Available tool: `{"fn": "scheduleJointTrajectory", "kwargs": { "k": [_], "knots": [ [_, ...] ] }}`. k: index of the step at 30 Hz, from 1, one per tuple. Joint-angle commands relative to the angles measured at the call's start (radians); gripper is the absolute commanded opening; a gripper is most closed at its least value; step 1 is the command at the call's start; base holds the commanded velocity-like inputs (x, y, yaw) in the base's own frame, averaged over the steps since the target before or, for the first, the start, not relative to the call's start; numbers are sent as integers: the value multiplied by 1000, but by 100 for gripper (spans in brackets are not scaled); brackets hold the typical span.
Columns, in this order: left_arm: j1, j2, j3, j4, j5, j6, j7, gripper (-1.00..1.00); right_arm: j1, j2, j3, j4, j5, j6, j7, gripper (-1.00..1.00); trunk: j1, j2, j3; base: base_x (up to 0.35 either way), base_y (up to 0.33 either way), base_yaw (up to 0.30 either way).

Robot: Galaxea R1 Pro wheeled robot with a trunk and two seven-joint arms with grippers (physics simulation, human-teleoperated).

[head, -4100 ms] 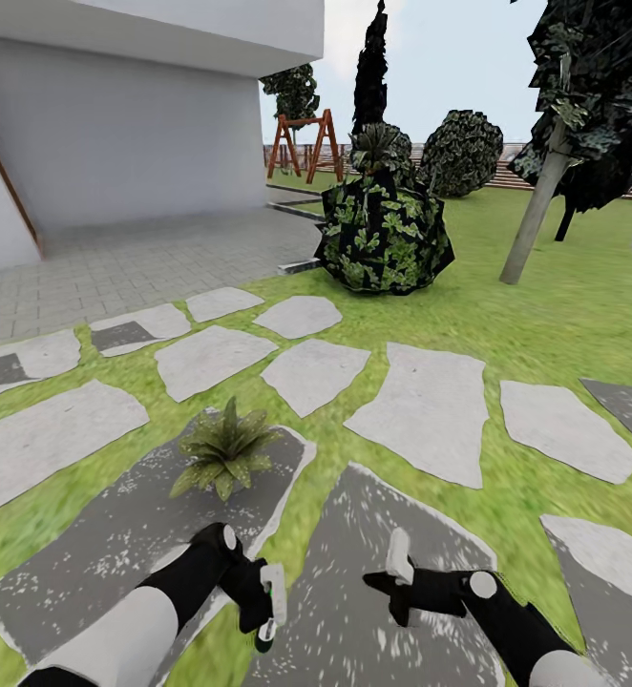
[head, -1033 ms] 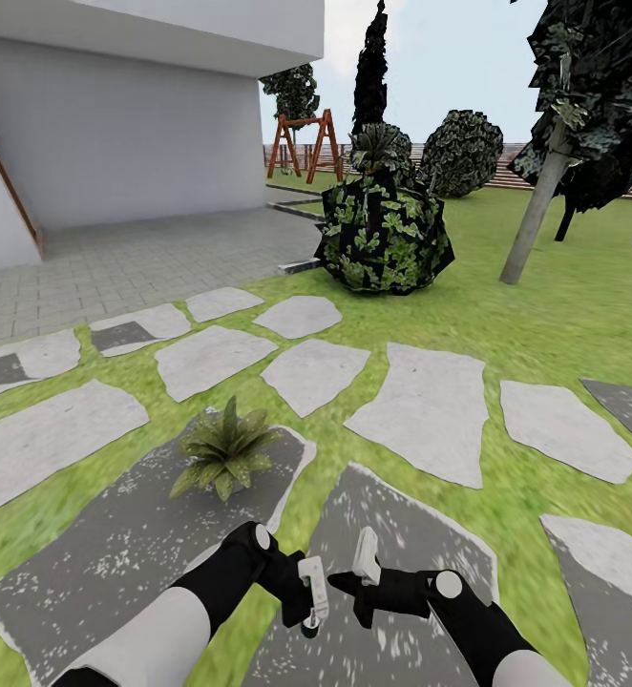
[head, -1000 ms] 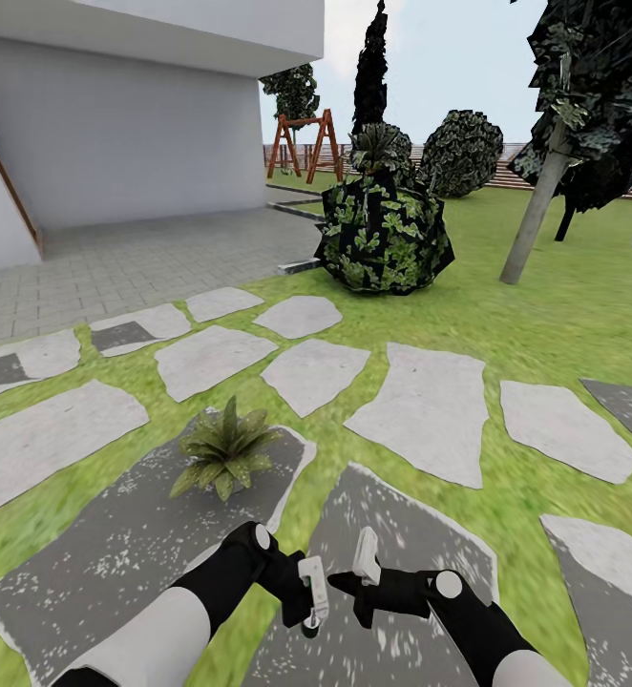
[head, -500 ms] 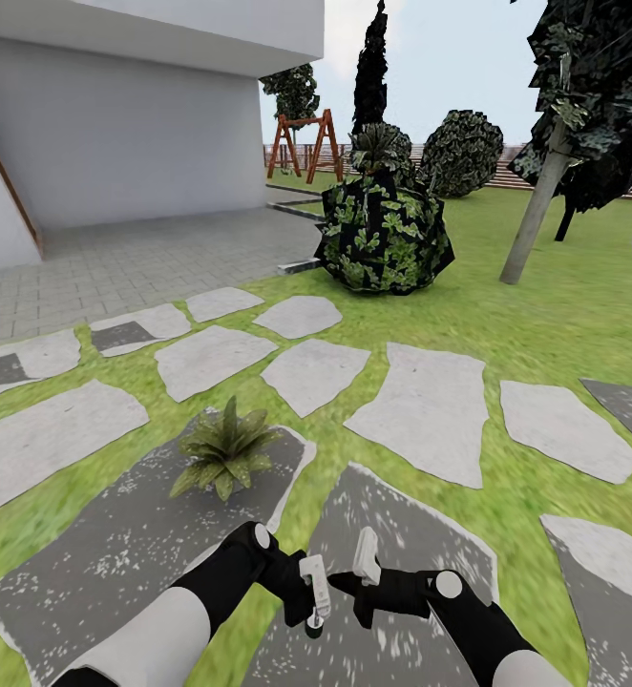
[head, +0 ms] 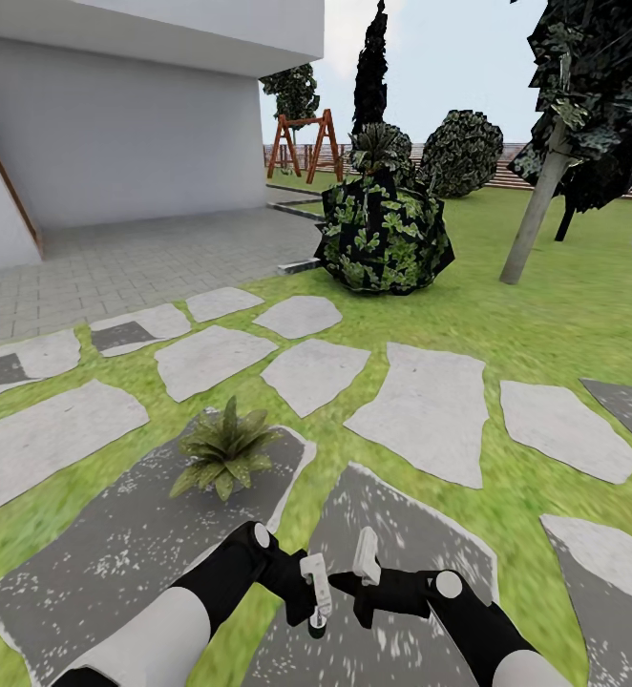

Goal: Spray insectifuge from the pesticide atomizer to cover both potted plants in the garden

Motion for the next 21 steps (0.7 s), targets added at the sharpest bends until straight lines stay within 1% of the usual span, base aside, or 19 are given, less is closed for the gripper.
{"fn": "scheduleJointTrajectory", "kwargs": {
  "k": [1, 9, 15, 16, 18, 19, 21],
  "knots": [
    [0, 0, -1, -2, 0, 10, -4, -100, 0, 0, 0, -1, 7, -5, -1, -100, 0, 0, -1, 0, 0, 0],
    [0, 0, -1, -1, 0, 11, -3, -100, 0, 0, 1, 0, 8, -5, -1, -100, 0, 0, -1, 0, 0, 0],
    [0, 2, -6, 10, -13, 12, -3, -100, 0, 0, 1, 0, 8, -6, -1, -100, 0, 0, -1, 0, 0, 0],
    [0, 8, -6, 11, -14, 13, -2, -100, 0, 0, 1, 0, 8, -5, -1, -100, 0, 0, -1, 0, 0, 0],
    [0, 30, -5, 12, -15, 13, -2, -100, 0, 0, 1, 1, 8, -6, -1, -100, 0, 0, -1, 0, 0, 0],
    [0, 53, -4, 12, -15, 13, -2, -100, 0, 0, 2, 2, 8, -6, -1, -100, 0, 0, -1, 0, 0, 0],
    [0, 71, -4, 12, -16, 13, -2, -100, 0, 0, 2, 2, 8, -6, -1, -100, 0, 0, -1, 0, 0, 0]
  ]
}}
